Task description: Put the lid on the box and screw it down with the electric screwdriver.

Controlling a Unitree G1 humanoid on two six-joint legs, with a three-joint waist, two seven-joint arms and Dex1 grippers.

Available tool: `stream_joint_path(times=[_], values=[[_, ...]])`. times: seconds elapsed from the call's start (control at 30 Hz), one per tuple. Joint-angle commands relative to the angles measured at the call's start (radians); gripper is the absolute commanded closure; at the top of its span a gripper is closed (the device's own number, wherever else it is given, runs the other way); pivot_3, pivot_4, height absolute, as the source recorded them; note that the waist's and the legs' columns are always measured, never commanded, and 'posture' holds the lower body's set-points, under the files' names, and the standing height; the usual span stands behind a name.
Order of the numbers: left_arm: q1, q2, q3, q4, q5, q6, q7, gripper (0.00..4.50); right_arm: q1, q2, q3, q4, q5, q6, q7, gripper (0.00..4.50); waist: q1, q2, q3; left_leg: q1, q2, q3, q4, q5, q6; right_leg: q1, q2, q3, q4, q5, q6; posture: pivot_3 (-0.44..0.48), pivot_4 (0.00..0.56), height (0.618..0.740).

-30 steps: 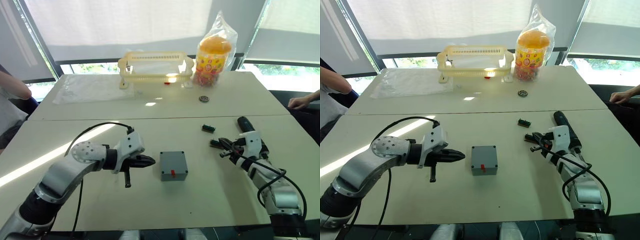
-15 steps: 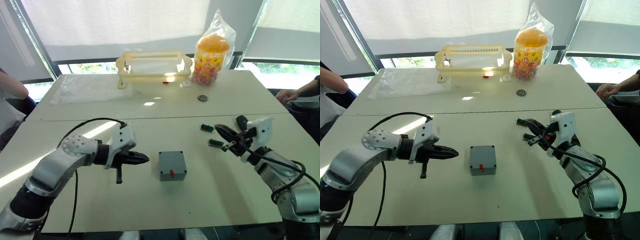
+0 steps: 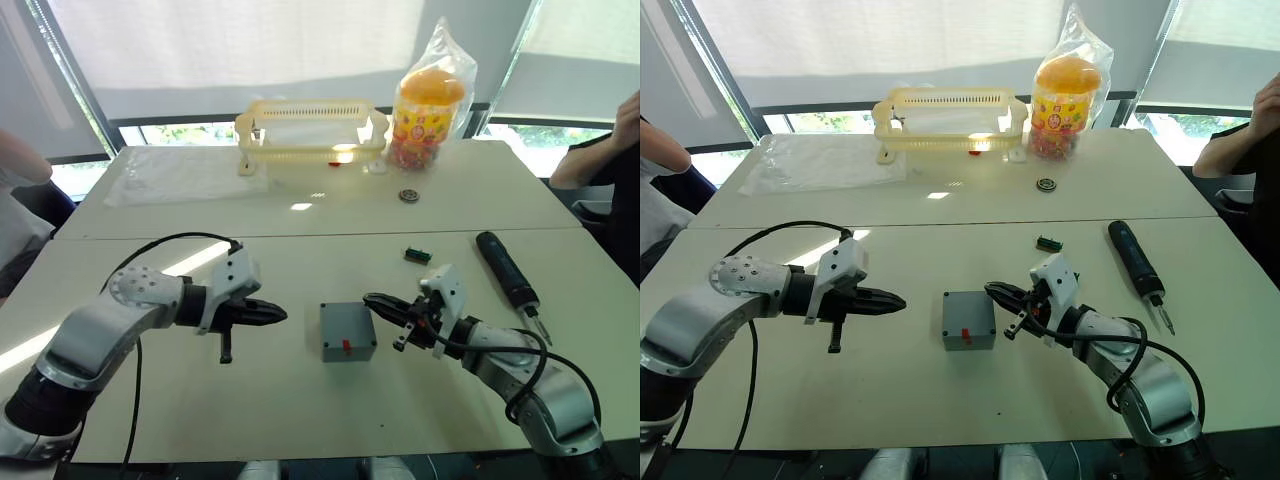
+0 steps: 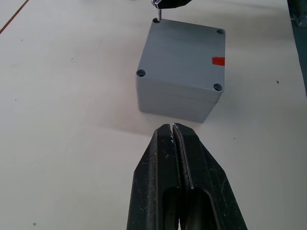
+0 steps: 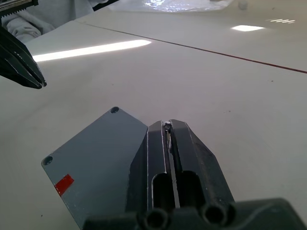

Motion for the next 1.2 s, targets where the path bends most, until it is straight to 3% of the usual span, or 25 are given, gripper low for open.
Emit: stream_joint_path(times=[0.03, 0.63, 0.73, 0.9, 1.13, 1.2], values=[[0.007, 0.007, 0.035, -0.035, -0.01, -0.006, 0.009, 4.5, -0.007, -0.001, -0.001, 0.004, -0.015, -0.032, 0.015, 4.5, 0.0, 0.0, 0.0, 0.0, 0.0, 0.0, 0.0, 0.0, 0.0, 0.0, 0.0, 0.0, 0.0, 0.0, 0.0, 0.0, 0.15, 0.74], [0.001, -0.006, 0.017, -0.032, -0.005, -0.01, 0.029, 4.5, -0.028, 0.017, 0.038, 0.041, -0.072, -0.056, 0.039, 4.5, -0.001, 0.0, 0.0, 0.0, 0.0, 0.0, 0.0, 0.0, 0.0, 0.0, 0.0, 0.0, 0.001, 0.001, 0.003, 0.0, 0.15, 0.74], [-0.001, -0.008, 0.02, -0.028, -0.006, -0.01, 0.029, 4.5, -0.035, 0.01, 0.041, 0.049, -0.086, -0.063, 0.046, 3.59, -0.001, 0.0, 0.0, 0.0, 0.0, 0.0, 0.0, 0.0, 0.0, -0.001, 0.0, 0.0, 0.002, 0.001, 0.003, 0.0, 0.15, 0.74], [0.0, 0.008, 0.065, -0.029, -0.051, 0.017, 0.013, 4.5, -0.049, -0.003, 0.017, 0.026, -0.076, -0.049, 0.054, 0.99, -0.001, 0.0, 0.0, 0.0, 0.0, 0.0, 0.0, 0.0, 0.0, -0.001, 0.0, 0.0, 0.002, 0.001, 0.003, 0.0, 0.15, 0.74], [-0.052, 0.036, 0.077, -0.018, -0.104, 0.063, -0.028, 4.5, -0.081, -0.05, -0.08, -0.054, 0.043, 0.058, 0.079, 0.99, 0.0, 0.0, 0.0, 0.0, 0.0, 0.0, 0.0, 0.0, 0.0, -0.001, 0.0, 0.0, 0.002, 0.002, 0.003, 0.0, 0.15, 0.74], [-0.09, 0.008, 0.079, -0.009, -0.124, 0.07, -0.02, 4.5, -0.155, -0.114, -0.227, -0.029, 0.213, 0.221, 0.076, 0.99, 0.002, 0.0, 0.0, -0.001, 0.0, 0.0, 0.002, 0.0, 0.0, -0.001, 0.0, 0.0, 0.002, 0.002, 0.003, 0.0, 0.15, 0.74]])
